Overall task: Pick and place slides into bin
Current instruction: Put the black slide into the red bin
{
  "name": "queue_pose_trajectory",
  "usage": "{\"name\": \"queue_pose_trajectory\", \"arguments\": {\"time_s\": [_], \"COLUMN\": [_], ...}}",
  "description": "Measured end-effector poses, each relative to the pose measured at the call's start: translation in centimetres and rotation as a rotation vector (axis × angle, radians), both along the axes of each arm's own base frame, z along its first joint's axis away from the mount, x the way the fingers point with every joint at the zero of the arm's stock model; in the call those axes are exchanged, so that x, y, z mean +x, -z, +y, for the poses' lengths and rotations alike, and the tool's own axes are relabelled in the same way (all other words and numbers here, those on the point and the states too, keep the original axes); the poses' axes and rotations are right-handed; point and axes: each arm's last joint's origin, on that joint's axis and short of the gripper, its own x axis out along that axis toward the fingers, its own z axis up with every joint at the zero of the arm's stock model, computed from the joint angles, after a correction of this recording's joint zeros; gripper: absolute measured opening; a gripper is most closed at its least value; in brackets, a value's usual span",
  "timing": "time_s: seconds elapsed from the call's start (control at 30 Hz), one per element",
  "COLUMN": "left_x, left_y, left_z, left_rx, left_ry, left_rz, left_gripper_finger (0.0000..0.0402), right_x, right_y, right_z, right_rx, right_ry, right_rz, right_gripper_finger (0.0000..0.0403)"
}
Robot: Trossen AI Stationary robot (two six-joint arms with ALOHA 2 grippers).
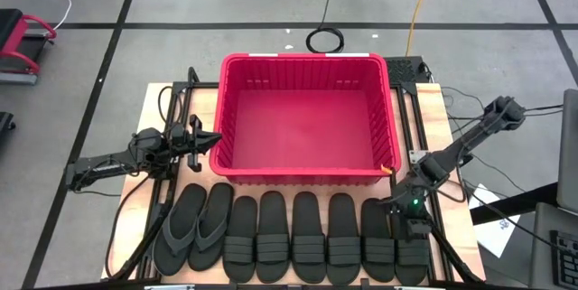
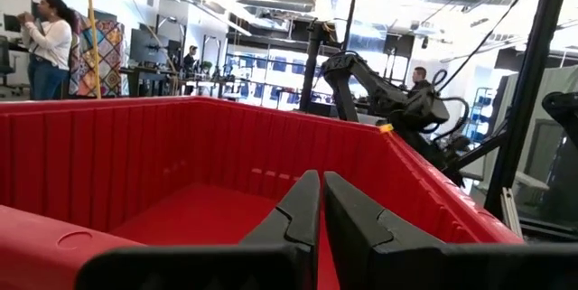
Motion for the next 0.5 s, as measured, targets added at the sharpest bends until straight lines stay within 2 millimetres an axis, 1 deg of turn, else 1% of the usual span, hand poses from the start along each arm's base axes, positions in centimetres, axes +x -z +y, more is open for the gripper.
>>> {"name": "queue_pose_trajectory", "arguments": {"time_s": [0.1,0.23,0.43,0.5], "left_x": [0.0,0.0,0.0,0.0], "left_y": [0.0,0.0,0.0,0.0], "left_z": [0.0,0.0,0.0,0.0], "left_rx": [0.005,0.005,-0.002,-0.005], "left_ry": [-0.001,-0.001,0.000,0.000], "left_rz": [0.002,0.003,0.003,0.002], "left_gripper_finger": [0.0024,0.0024,0.0024,0.0024], "right_x": [-0.4,-1.1,-2.6,-2.8], "right_y": [1.2,1.7,3.2,3.6], "right_z": [0.0,0.7,1.0,1.1], "right_rx": [-0.008,0.071,0.038,0.040], "right_ry": [0.026,-0.038,-0.075,-0.071], "right_rz": [0.029,0.032,0.125,0.126], "right_gripper_finger": [0.0212,0.0212,0.0212,0.0212]}}
